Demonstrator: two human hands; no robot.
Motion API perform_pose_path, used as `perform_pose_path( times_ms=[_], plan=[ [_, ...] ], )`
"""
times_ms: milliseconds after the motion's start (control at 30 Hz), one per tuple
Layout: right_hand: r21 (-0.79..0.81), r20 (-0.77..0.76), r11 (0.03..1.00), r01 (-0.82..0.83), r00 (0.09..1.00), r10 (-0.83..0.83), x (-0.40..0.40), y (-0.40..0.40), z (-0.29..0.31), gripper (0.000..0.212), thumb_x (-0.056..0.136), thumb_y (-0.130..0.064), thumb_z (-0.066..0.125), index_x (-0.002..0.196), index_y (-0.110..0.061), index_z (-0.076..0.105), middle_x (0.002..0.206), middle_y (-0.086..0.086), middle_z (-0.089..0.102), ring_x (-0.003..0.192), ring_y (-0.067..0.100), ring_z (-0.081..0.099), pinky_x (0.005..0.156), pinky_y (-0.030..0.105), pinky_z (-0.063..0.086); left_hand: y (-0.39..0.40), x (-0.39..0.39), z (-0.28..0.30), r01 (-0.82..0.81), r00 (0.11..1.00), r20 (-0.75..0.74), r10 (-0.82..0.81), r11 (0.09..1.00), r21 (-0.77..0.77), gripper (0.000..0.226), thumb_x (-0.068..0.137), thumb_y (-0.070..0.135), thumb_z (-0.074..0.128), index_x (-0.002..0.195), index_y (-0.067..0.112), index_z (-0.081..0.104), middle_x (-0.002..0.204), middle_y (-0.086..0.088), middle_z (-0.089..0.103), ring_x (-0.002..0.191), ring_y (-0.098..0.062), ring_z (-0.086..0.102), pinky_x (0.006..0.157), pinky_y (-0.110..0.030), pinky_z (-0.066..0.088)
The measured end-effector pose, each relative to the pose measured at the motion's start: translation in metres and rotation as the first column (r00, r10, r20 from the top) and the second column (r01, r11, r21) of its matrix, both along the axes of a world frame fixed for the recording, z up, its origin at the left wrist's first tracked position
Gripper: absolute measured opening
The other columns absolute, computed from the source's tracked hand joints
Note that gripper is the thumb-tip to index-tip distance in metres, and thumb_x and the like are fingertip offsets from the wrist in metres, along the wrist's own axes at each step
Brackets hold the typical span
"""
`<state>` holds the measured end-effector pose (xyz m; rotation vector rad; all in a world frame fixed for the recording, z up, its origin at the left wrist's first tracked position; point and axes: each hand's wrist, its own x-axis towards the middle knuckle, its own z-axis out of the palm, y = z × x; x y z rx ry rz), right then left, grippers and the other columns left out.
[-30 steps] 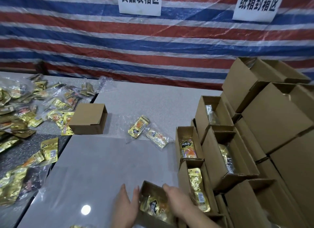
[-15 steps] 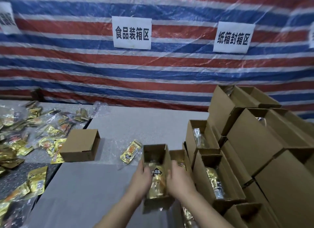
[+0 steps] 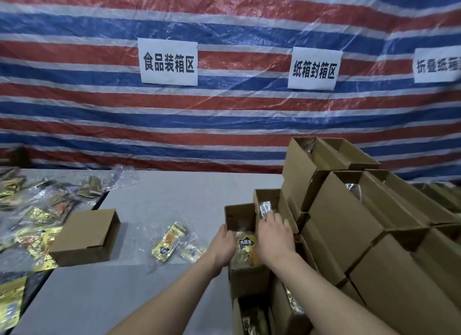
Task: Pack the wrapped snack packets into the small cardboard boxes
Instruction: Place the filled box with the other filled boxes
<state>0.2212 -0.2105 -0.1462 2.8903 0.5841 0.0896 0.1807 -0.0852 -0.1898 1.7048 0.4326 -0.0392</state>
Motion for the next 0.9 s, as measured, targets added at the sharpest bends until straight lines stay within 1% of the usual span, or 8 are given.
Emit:
perform_pose_path(
  times_ms=[133, 367, 467, 500, 567, 633, 767, 900],
  plan=[
    [-0.105, -0.016, 0.994, 0.006, 1.000, -0.008, 0.012, -0.005, -0.016, 0.059, 0.093, -0.029, 0.059, 0.145, -0.007, 0.041, 0.154, 0.015, 0.031, 0.144, 0.031, 0.026, 0.116, 0.044, 0.027, -0.005, 0.012, -0.008, 0.017, 0.998, -0.063, -0.015, 0.999, 0.037, 0.039, 0.103, 0.022, 0.025, 0.137, 0.015, 0.043, 0.130, -0.012, 0.055, 0.115, -0.030, 0.055, 0.102, -0.047, 0.047],
    [0.001, -0.068, 1.000, 0.010, 0.998, -0.010, 0.027, -0.006, -0.018, 0.045, 0.088, -0.015, 0.062, 0.132, -0.011, 0.054, 0.135, 0.009, 0.051, 0.125, 0.025, 0.049, 0.103, 0.036, 0.041, -0.009, 0.030, -0.014, 0.005, 0.995, -0.101, -0.003, 1.000, 0.021, 0.037, 0.100, 0.019, 0.026, 0.132, 0.011, 0.045, 0.124, -0.018, 0.057, 0.114, -0.038, 0.056, 0.101, -0.052, 0.044],
    [0.013, -0.091, 1.000, 0.026, 0.996, -0.024, 0.031, -0.008, -0.018, 0.048, 0.088, -0.020, 0.062, 0.134, -0.011, 0.052, 0.140, 0.010, 0.048, 0.131, 0.026, 0.045, 0.104, 0.037, 0.040, -0.010, 0.031, -0.016, 0.011, 0.994, -0.111, -0.013, 1.000, -0.015, 0.037, 0.101, 0.026, 0.025, 0.132, 0.016, 0.044, 0.108, -0.009, 0.058, 0.087, -0.023, 0.056, 0.076, -0.039, 0.053],
    [0.024, -0.094, 0.999, 0.030, 0.995, -0.027, 0.031, -0.008, -0.020, 0.049, 0.089, -0.020, 0.062, 0.136, -0.011, 0.050, 0.142, 0.010, 0.046, 0.132, 0.026, 0.044, 0.103, 0.037, 0.041, -0.010, 0.031, -0.016, 0.016, 0.993, -0.120, -0.020, 0.999, -0.039, 0.038, 0.101, 0.030, 0.026, 0.134, 0.018, 0.042, 0.111, -0.008, 0.058, 0.090, -0.022, 0.056, 0.076, -0.036, 0.053],
    [0.062, -0.093, 0.997, 0.037, 0.995, -0.031, 0.029, -0.008, -0.022, 0.051, 0.090, -0.019, 0.058, 0.138, -0.010, 0.047, 0.145, 0.010, 0.044, 0.132, 0.025, 0.045, 0.103, 0.036, 0.041, -0.007, 0.031, -0.018, 0.015, 0.989, -0.148, -0.028, 0.996, -0.087, 0.043, 0.101, 0.040, 0.030, 0.139, 0.022, 0.039, 0.129, -0.007, 0.054, 0.111, -0.026, 0.055, 0.095, -0.044, 0.049],
    [0.097, -0.094, 0.995, 0.038, 0.995, -0.029, 0.028, -0.007, -0.022, 0.053, 0.090, -0.019, 0.058, 0.141, -0.010, 0.044, 0.144, 0.009, 0.045, 0.131, 0.025, 0.046, 0.103, 0.036, 0.041, -0.004, 0.030, -0.019, 0.013, 0.985, -0.167, -0.032, 0.993, -0.116, 0.052, 0.098, 0.048, 0.035, 0.144, 0.023, 0.035, 0.142, -0.006, 0.048, 0.123, -0.026, 0.049, 0.104, -0.047, 0.043],
    [0.129, -0.107, 0.991, 0.038, 0.994, -0.024, 0.027, -0.005, -0.018, 0.053, 0.091, -0.023, 0.057, 0.140, -0.011, 0.043, 0.139, 0.007, 0.048, 0.128, 0.023, 0.047, 0.102, 0.036, 0.041, -0.002, 0.026, -0.020, 0.002, 0.976, -0.216, -0.036, 0.988, -0.156, 0.074, 0.093, 0.061, 0.039, 0.154, 0.023, 0.021, 0.154, -0.009, 0.037, 0.136, -0.032, 0.042, 0.108, -0.054, 0.041],
    [0.133, -0.114, 0.990, 0.043, 0.993, -0.028, 0.024, -0.002, -0.016, 0.050, 0.094, -0.028, 0.055, 0.139, -0.012, 0.043, 0.140, 0.007, 0.048, 0.129, 0.024, 0.047, 0.103, 0.037, 0.042, 0.000, 0.023, -0.021, -0.037, 0.971, -0.240, -0.008, 0.983, -0.182, 0.078, 0.093, 0.064, 0.038, 0.155, 0.022, 0.018, 0.156, -0.009, 0.033, 0.138, -0.033, 0.040, 0.107, -0.054, 0.041]
  ],
)
